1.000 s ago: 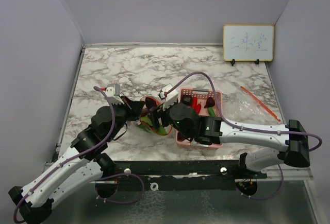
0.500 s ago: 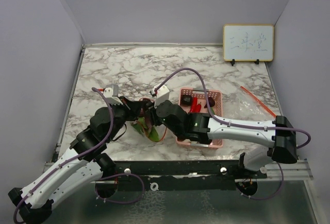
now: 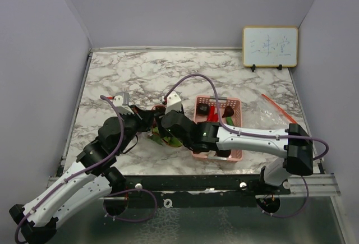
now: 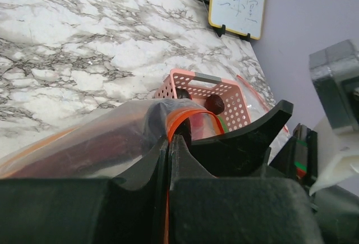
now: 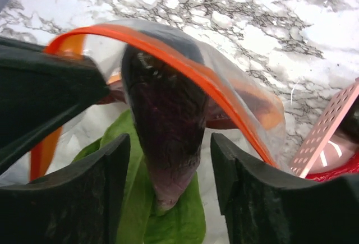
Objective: Place the food in the zip-top bag and seal the zipper
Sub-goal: Place the fake vegetable in the zipper food storage bag.
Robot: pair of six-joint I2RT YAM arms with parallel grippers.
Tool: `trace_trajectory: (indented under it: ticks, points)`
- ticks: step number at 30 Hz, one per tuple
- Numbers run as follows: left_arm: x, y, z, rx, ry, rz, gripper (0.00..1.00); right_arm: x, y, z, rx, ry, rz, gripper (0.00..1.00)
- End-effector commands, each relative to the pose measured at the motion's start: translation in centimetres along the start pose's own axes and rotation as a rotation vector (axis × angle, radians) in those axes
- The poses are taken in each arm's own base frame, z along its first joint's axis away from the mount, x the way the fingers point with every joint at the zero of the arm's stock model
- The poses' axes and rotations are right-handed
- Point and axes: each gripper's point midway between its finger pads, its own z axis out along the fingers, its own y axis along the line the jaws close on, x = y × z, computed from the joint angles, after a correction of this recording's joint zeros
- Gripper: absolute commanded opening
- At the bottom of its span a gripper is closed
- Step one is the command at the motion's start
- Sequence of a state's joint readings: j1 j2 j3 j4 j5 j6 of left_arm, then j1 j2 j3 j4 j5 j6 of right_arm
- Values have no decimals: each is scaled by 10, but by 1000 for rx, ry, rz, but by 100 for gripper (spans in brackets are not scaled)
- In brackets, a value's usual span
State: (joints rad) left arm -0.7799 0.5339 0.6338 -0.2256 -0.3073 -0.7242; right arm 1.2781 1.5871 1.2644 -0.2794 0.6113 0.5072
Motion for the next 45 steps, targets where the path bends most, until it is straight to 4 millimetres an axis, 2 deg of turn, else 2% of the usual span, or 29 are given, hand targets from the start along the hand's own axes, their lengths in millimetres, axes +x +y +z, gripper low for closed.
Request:
trace_trajectory:
  ticks: [1, 4, 5, 8, 10, 14, 16, 19, 24, 28, 31, 36, 39, 42, 45]
  points:
    - [-16, -10, -4, 38, -57, -29, 0, -3, -22, 9, 76, -14, 74, 54]
    - [-17, -7, -7, 30, -62, -29, 0, -10, -35, 2, 100, -31, 149, 27]
    - [-16, -6, -7, 27, -62, -29, 0, -16, -38, -2, 101, -44, 176, 24]
    - [-14, -3, -8, 22, -61, -35, 0, -35, -44, -17, 79, -85, 269, 21]
    - [-11, -3, -7, 24, -57, -45, 0, -45, -59, -18, 95, -110, 355, 20]
    - [-7, -3, -6, 33, -52, -63, 0, -35, -69, -15, 106, -88, 536, 20]
    - [-6, -3, -5, 37, -51, -69, 0, -29, -66, -12, 90, -82, 591, 19]
    - [-4, -3, -3, 35, -49, -73, 0, -24, -50, -2, 26, -59, 617, 16]
    - [-1, -4, 1, 38, -41, -76, 0, -2, -28, 14, -19, 33, 668, 15]
    - [3, -3, 4, 37, -33, -78, 0, -8, -14, 15, -89, 24, 712, 16]
    - [5, -2, 5, 34, -29, -76, 0, -14, -1, 14, -134, 25, 691, 21]
    - [5, -1, 6, 30, -31, -70, 0, -27, 9, 2, -177, 22, 601, 41]
    - [5, -1, 6, 28, -33, -70, 0, -33, 3, -11, -176, 7, 570, 58]
    - [4, -1, 6, 28, -35, -69, 0, -37, -11, -22, -128, -2, 554, 73]
    - [3, -2, 6, 31, -36, -71, 0, -38, -27, -32, -78, -18, 554, 77]
